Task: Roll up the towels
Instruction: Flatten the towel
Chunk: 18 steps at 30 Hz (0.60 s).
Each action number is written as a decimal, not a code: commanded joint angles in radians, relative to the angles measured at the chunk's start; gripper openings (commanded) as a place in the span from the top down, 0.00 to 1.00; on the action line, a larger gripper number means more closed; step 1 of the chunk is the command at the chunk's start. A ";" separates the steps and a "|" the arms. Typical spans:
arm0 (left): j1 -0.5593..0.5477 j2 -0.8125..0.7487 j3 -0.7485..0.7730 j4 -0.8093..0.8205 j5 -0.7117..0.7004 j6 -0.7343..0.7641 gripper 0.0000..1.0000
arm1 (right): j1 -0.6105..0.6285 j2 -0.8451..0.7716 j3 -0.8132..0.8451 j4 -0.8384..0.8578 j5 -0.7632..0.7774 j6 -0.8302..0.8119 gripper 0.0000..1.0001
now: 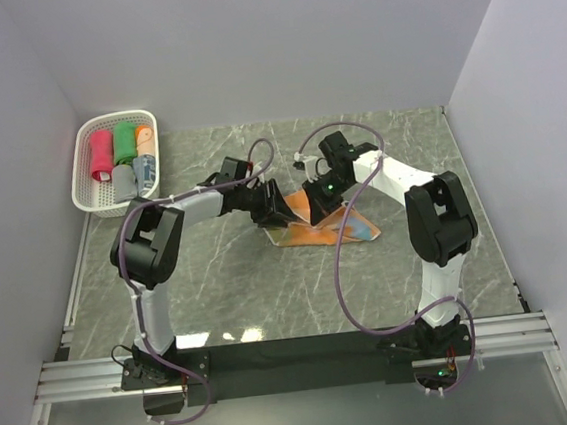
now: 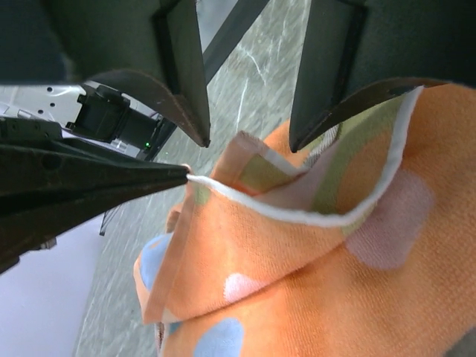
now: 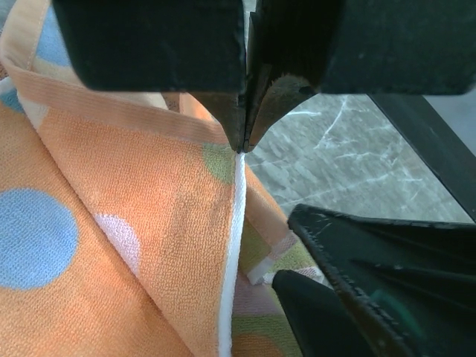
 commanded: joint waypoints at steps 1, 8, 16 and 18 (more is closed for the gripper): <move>-0.014 0.017 0.040 0.011 -0.011 -0.006 0.49 | -0.010 -0.033 0.010 0.017 -0.025 0.018 1.00; -0.020 0.049 0.059 -0.005 -0.008 0.009 0.68 | -0.028 -0.010 0.036 0.006 -0.029 0.017 1.00; 0.027 -0.010 0.098 -0.147 -0.041 0.141 1.00 | -0.105 -0.035 0.055 -0.008 -0.031 0.029 1.00; 0.058 -0.056 0.109 -0.239 -0.067 0.203 1.00 | -0.156 -0.044 0.067 -0.017 -0.039 0.031 1.00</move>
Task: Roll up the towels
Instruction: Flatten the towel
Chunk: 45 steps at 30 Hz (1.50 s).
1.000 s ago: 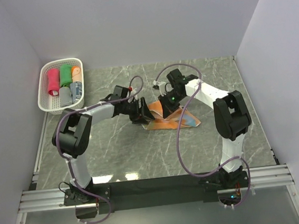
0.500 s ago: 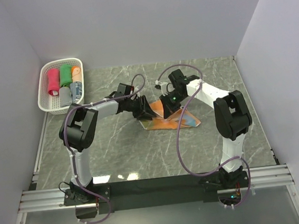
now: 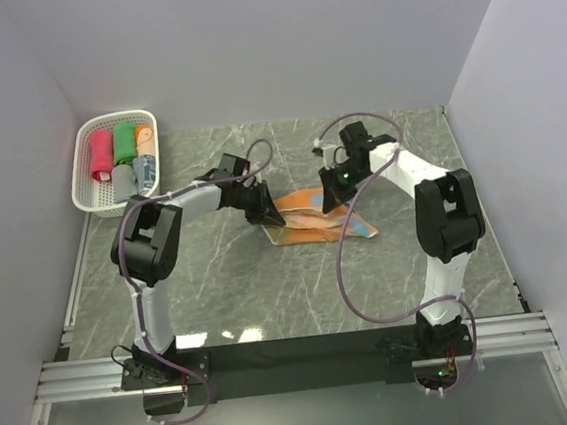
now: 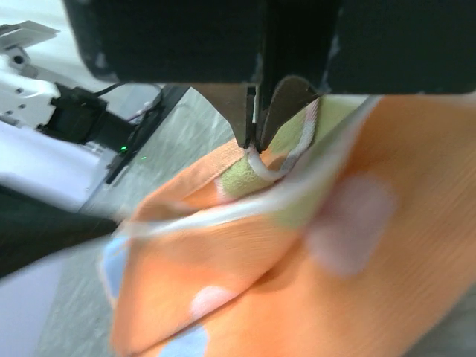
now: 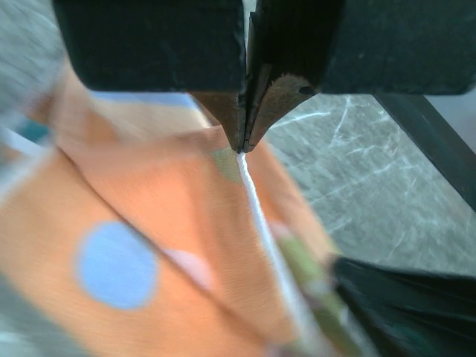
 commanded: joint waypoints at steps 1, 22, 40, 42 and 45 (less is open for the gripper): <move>0.083 -0.109 0.050 -0.155 -0.047 0.144 1.00 | -0.079 -0.058 0.064 -0.020 -0.015 0.016 1.00; 0.335 -0.242 -0.004 -0.522 -0.361 0.675 1.00 | -0.371 -0.225 -0.112 -0.141 0.182 -0.168 1.00; 0.348 -0.243 0.463 -0.649 -0.347 0.882 1.00 | -0.399 -0.216 0.327 -0.241 0.130 -0.207 1.00; 0.348 -0.288 0.423 -0.666 -0.332 0.910 1.00 | -0.402 -0.277 0.273 -0.244 0.123 -0.224 1.00; 0.348 -0.423 0.331 -0.691 -0.300 0.957 1.00 | -0.403 -0.376 0.181 -0.256 0.115 -0.247 1.00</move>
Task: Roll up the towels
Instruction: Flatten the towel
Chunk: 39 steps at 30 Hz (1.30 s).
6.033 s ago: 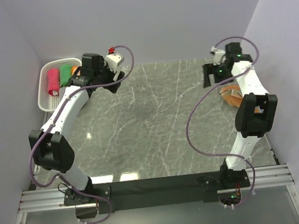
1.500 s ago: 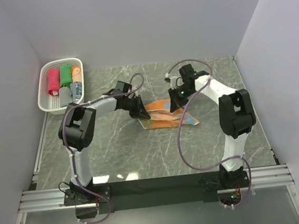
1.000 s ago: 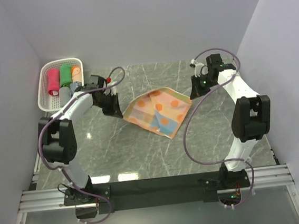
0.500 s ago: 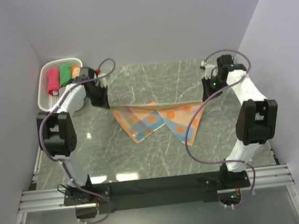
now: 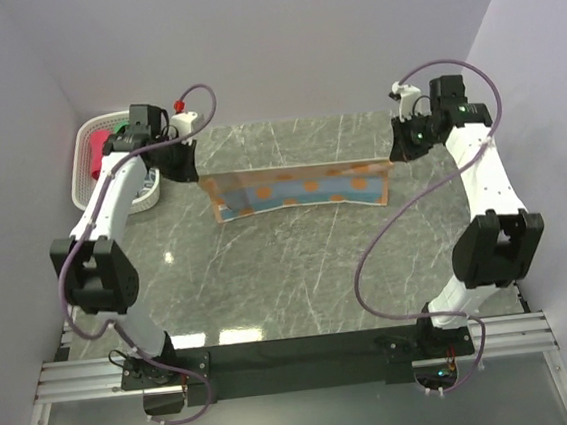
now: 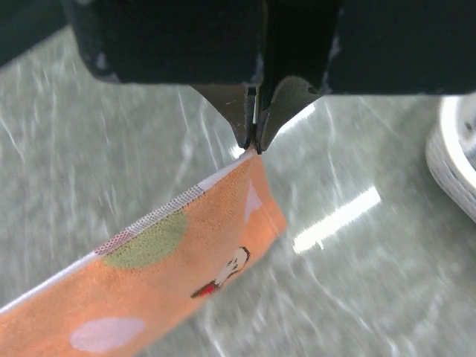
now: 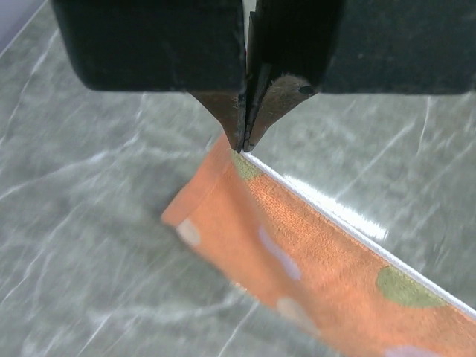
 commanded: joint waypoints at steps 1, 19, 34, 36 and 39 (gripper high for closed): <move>0.009 -0.179 -0.083 -0.073 0.048 0.098 1.00 | -0.018 -0.163 -0.087 -0.056 -0.012 -0.056 1.00; 0.034 -0.327 -0.208 -0.144 0.087 0.123 1.00 | 0.004 -0.274 -0.215 -0.039 0.017 -0.066 1.00; 0.034 0.333 0.085 0.165 -0.071 -0.035 1.00 | 0.079 0.384 0.096 0.217 0.179 0.094 1.00; 0.035 0.404 0.156 0.162 -0.075 -0.044 0.99 | 0.079 0.456 0.178 0.200 0.192 0.109 1.00; 0.038 0.477 0.252 0.125 -0.079 -0.066 0.87 | 0.079 0.496 0.235 0.194 0.215 0.111 0.67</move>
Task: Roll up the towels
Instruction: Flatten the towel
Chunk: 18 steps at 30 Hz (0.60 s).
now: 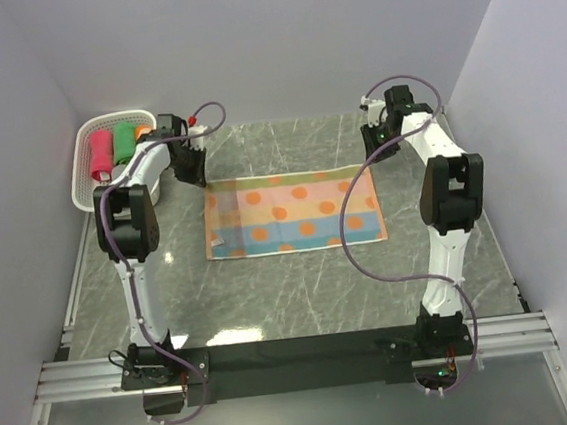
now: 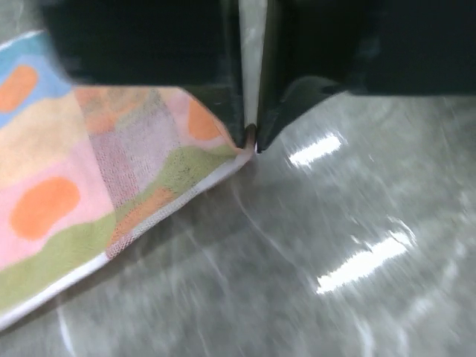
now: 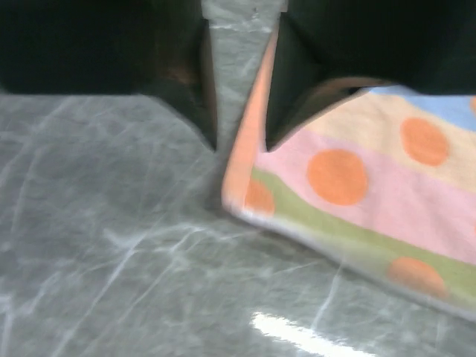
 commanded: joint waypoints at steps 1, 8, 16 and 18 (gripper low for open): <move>0.012 0.045 0.132 -0.013 -0.013 -0.041 0.79 | -0.006 0.009 0.075 0.016 0.067 0.013 0.57; 0.055 -0.192 -0.003 -0.101 0.113 0.044 0.45 | -0.041 -0.162 0.031 -0.141 -0.012 -0.079 0.56; 0.012 -0.455 -0.415 -0.168 0.165 0.153 0.87 | 0.037 -0.367 -0.369 -0.260 -0.083 -0.096 0.89; -0.020 -0.509 -0.531 -0.113 0.132 0.138 0.91 | 0.065 -0.396 -0.422 -0.232 -0.074 -0.069 0.91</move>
